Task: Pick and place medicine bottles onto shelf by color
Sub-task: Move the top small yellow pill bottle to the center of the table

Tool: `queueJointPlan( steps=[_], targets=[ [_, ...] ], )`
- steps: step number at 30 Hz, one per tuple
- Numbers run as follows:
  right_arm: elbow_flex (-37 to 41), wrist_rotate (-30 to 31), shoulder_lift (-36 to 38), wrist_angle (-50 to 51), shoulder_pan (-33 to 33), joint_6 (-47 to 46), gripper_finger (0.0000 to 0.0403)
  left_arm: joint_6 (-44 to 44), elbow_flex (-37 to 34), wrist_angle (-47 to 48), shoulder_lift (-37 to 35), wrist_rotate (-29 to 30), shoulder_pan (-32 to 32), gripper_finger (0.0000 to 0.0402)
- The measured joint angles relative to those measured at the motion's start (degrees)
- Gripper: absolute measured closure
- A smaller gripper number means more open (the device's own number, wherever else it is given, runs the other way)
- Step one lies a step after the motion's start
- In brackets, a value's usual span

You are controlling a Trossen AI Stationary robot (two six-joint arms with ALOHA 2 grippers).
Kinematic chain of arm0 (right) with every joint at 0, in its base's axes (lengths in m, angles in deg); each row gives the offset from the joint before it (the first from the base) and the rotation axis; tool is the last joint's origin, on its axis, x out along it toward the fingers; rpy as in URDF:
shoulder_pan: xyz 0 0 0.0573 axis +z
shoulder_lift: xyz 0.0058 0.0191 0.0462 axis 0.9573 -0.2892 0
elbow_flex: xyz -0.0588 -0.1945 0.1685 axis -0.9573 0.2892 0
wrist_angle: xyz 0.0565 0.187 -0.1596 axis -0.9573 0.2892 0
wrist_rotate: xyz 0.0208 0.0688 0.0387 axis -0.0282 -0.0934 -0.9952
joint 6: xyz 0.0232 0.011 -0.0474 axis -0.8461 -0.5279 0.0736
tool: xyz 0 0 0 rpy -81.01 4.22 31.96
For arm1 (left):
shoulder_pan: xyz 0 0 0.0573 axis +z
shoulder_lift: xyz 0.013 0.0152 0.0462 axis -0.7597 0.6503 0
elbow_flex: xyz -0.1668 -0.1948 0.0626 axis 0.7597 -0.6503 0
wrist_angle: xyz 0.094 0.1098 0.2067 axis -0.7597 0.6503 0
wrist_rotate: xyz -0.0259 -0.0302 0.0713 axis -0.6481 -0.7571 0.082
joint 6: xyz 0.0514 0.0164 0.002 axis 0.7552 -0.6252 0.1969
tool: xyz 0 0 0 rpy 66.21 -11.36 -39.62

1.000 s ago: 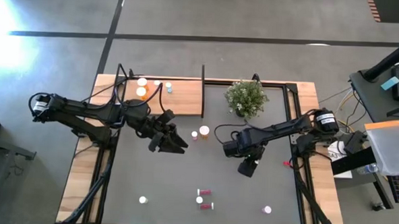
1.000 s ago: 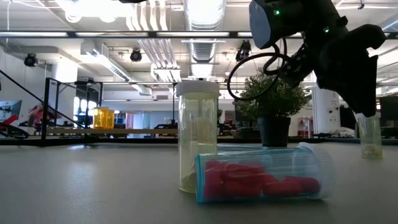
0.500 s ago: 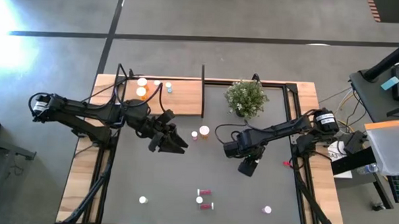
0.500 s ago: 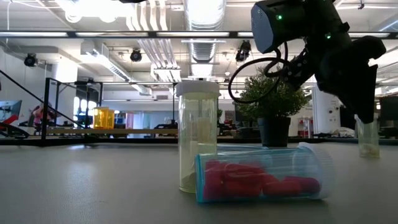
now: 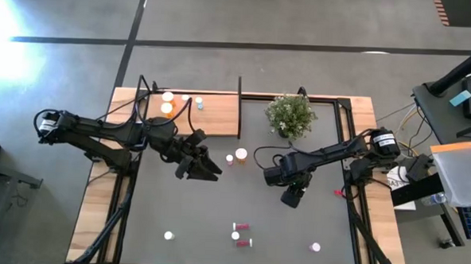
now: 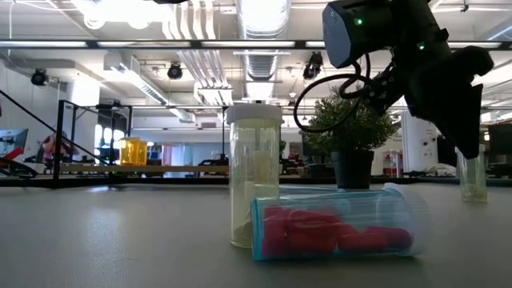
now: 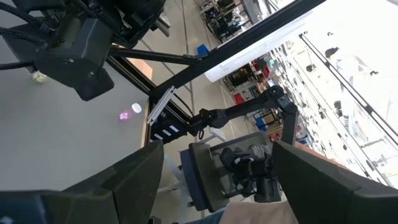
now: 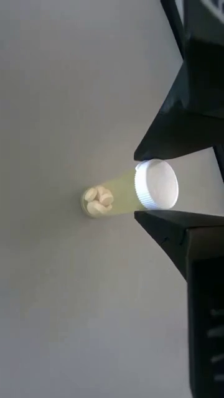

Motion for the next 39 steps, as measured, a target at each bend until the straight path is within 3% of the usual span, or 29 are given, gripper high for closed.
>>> queueJointPlan(
  steps=[12,17,39],
  targets=[
    [-5.9,0.0,-0.1,-7.7,-1.0,-7.2,0.0278,-0.1,0.0,0.0,0.0,0.0,0.0,0.0118],
    [-8.5,0.0,-3.8,-8.2,-3.7,-9.1,0.0279,-0.1,0.0,0.0,0.0,0.0,0.0,0.0118],
    [-30.6,-0.3,-21.2,2.5,-10.0,5.5,0.0280,-0.1,0.0,0.0,0.0,-0.6,0.0,0.0118]
  ],
)
